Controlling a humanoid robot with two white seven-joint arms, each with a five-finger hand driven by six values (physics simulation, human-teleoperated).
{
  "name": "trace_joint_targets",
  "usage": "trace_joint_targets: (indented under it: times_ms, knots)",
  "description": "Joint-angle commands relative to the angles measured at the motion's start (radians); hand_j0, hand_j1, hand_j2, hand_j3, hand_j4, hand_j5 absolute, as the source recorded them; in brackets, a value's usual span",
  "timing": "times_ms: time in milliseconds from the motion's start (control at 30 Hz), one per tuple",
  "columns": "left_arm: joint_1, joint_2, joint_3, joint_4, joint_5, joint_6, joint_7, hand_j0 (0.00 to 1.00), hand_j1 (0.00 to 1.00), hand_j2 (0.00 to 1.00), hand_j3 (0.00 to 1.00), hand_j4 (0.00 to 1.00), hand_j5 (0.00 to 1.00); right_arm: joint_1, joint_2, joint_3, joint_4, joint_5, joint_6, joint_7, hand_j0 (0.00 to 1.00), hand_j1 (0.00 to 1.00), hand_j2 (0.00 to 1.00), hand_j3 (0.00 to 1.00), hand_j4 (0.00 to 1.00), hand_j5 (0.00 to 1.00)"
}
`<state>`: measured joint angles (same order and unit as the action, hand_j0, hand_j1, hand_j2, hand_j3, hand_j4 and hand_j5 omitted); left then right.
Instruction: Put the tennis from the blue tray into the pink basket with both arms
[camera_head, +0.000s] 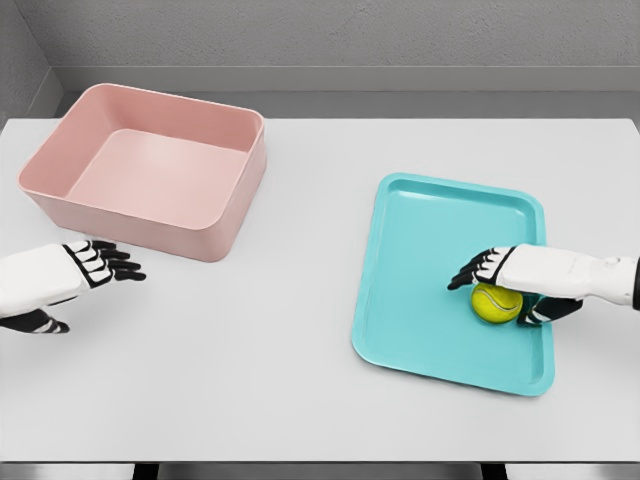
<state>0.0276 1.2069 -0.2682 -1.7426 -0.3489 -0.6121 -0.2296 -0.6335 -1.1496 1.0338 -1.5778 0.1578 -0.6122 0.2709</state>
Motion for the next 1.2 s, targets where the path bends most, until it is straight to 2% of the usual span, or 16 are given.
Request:
trace_joint_targets:
  times_ms: [0, 233, 267, 400, 600, 900, 1167]
  knots:
    - [0.002, 0.003, 0.001, 0.002, 0.053, 0.001, 0.003, 1.00, 1.00, 1.00, 1.00, 1.00, 1.00, 0.000, 0.001, 0.003, -0.001, -0.003, 0.001, 0.001, 0.86, 0.86, 0.86, 0.86, 0.86, 0.86]
    - [0.028, 0.017, 0.001, 0.009, 0.103, 0.001, 0.003, 1.00, 1.00, 1.00, 1.00, 1.00, 1.00, 0.000, 0.001, 0.012, -0.001, 0.006, 0.001, 0.002, 0.82, 0.82, 0.82, 0.82, 0.82, 0.82]
    - [0.028, 0.019, 0.001, 0.009, 0.103, 0.001, 0.001, 1.00, 1.00, 1.00, 1.00, 1.00, 1.00, 0.000, -0.001, 0.014, 0.001, 0.014, 0.001, 0.002, 0.79, 0.79, 0.79, 0.79, 0.79, 0.79]
    - [0.028, 0.020, 0.003, 0.009, 0.096, 0.001, -0.002, 1.00, 1.00, 1.00, 1.00, 1.00, 1.00, 0.002, -0.002, 0.014, 0.001, 0.017, 0.001, 0.002, 0.79, 0.79, 0.79, 0.79, 0.79, 0.79]
    - [0.028, 0.020, 0.004, 0.011, 0.096, 0.001, -0.004, 1.00, 1.00, 1.00, 1.00, 1.00, 1.00, 0.002, -0.004, 0.014, 0.001, 0.026, 0.001, 0.002, 0.71, 0.71, 0.71, 0.71, 0.71, 0.71]
    - [0.028, 0.026, 0.004, 0.011, 0.091, 0.001, -0.005, 1.00, 1.00, 1.00, 1.00, 1.00, 1.00, 0.000, -0.005, 0.012, 0.001, 0.028, 0.001, 0.002, 0.54, 0.54, 0.54, 0.54, 0.54, 0.54]
    - [0.028, 0.033, 0.003, 0.011, 0.093, 0.001, -0.005, 1.00, 1.00, 1.00, 1.00, 1.00, 1.00, -0.002, -0.010, -0.012, -0.007, 0.022, 0.001, 0.002, 0.51, 0.51, 0.51, 0.51, 0.51, 0.51]
